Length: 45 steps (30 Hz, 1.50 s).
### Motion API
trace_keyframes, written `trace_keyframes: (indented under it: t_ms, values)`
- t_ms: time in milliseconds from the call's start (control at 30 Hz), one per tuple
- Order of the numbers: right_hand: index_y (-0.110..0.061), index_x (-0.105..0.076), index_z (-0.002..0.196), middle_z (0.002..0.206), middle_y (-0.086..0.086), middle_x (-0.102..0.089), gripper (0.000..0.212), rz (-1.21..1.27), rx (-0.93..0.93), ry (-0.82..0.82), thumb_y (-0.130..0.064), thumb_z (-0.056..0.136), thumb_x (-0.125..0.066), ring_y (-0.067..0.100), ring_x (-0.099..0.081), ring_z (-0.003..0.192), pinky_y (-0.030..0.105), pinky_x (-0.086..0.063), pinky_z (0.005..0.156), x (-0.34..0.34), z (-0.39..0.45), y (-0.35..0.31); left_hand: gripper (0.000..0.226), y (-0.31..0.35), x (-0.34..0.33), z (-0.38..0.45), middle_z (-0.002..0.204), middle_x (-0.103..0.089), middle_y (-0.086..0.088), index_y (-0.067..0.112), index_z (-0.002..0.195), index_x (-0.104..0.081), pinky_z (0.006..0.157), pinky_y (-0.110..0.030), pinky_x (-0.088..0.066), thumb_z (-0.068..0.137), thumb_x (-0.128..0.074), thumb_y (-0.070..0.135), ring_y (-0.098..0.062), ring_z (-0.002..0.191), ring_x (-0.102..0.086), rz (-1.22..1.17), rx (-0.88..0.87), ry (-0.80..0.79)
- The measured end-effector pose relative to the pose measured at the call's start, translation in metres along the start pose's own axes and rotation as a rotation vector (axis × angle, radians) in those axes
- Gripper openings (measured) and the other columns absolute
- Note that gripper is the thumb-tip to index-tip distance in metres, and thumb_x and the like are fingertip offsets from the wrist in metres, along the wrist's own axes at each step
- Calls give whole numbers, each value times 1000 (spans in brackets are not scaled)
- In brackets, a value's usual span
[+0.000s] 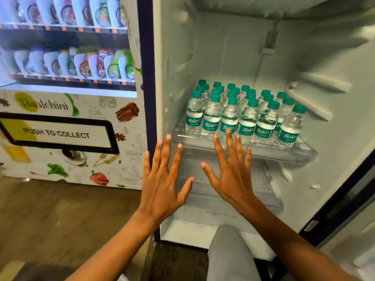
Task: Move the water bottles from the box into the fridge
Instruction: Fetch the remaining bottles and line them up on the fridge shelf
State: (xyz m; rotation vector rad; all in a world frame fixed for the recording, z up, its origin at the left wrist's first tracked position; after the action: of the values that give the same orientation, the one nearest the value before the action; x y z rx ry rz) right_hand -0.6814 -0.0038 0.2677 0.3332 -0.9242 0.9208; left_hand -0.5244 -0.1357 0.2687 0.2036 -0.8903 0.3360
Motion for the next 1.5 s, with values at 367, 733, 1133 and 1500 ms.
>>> trace_keyframes:
  t_ms: [367, 733, 1133, 1500]
  values:
    - [-29, -14, 158, 166, 7, 3, 78, 173, 227, -156, -70, 94, -33, 31, 4, 152, 62, -7, 118, -52, -60, -101, 87, -69, -2, -97, 164, 3, -12, 16, 156, -13, 119, -59, -9, 90, -46, 61, -29, 151, 3, 75, 241, -120]
    - [-34, -7, 157, 166, 4, 5, 76, 326, 387, -373, -64, 93, -37, 29, 5, 152, 58, -7, 120, -117, -76, -216, 84, -142, -7, -170, 164, 8, -10, 18, 156, -12, 117, -61, -10, 89, -44, 56, -28, 151, 9, 145, 513, -235]
    - [-36, 2, 157, 165, 3, 12, 76, 345, 548, -688, -64, 95, -32, 32, 7, 152, 60, -3, 119, -217, -102, -330, 83, -278, -46, -316, 162, -11, -16, 15, 153, -27, 113, -62, -24, 87, -31, 64, -35, 149, -12, 239, 879, -626]
    - [-37, 3, 156, 165, 3, 15, 74, 281, 534, -797, -65, 96, -30, 31, 9, 151, 58, 2, 118, -284, -102, -350, 70, -374, -74, -374, 160, -12, -22, 21, 155, -20, 113, -54, -27, 95, -47, 45, -42, 143, -22, 260, 1189, -846]
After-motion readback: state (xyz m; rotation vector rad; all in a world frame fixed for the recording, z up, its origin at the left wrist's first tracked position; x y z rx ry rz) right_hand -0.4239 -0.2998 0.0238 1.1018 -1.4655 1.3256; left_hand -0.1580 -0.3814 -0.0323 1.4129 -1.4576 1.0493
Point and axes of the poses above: each hand's wrist, its own z-axis towards the middle knuckle, its own x-axis out of the back of the hand, y = z × x, the point moved 1 cm from there along z, towards the middle knuckle
